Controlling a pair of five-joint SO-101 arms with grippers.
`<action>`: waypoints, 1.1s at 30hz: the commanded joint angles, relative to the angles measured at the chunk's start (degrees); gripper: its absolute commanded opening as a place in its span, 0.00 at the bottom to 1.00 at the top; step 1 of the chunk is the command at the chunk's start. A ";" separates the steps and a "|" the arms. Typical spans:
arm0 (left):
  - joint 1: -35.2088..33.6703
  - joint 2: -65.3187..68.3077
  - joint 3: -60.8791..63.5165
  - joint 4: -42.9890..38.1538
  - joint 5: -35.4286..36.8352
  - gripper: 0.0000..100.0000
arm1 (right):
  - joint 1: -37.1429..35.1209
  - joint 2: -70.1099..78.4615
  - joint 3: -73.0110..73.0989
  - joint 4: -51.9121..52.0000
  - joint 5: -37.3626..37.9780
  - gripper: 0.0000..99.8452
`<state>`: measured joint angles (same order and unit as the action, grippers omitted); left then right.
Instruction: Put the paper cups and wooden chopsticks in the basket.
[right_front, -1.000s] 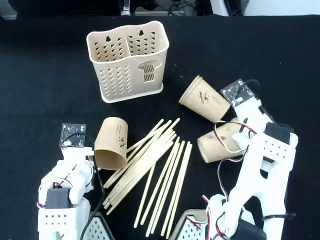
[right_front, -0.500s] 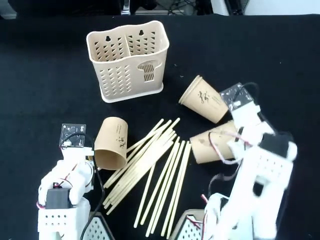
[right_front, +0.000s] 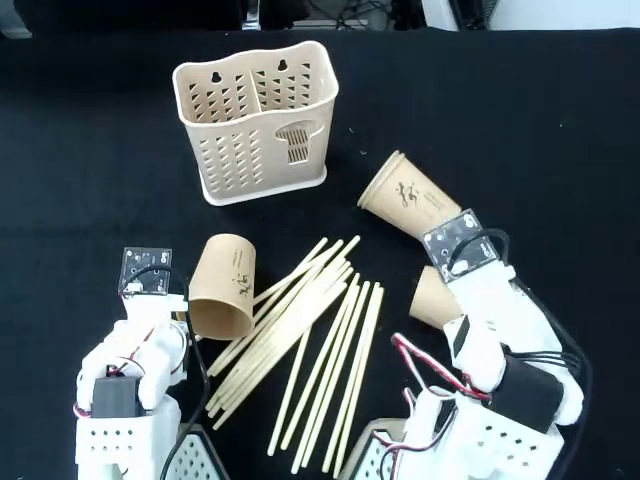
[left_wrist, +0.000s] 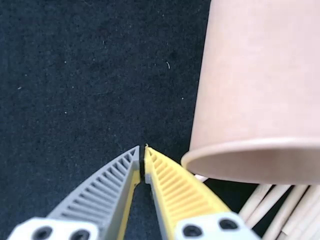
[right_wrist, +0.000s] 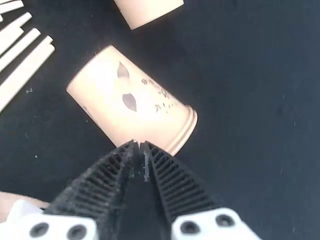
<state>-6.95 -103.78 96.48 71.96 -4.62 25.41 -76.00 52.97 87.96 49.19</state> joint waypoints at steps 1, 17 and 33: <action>0.31 -0.44 0.84 0.88 0.44 0.03 | 2.11 -0.84 1.10 0.18 -1.58 0.03; 0.31 -0.44 0.84 0.88 0.44 0.03 | 12.84 -0.66 18.68 -12.31 -10.20 0.22; 0.31 -0.44 0.84 0.88 0.44 0.03 | 0.35 -0.66 29.14 -22.51 -11.08 0.21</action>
<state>-6.95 -103.78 96.48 71.96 -4.62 27.43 -76.35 81.10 68.53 39.43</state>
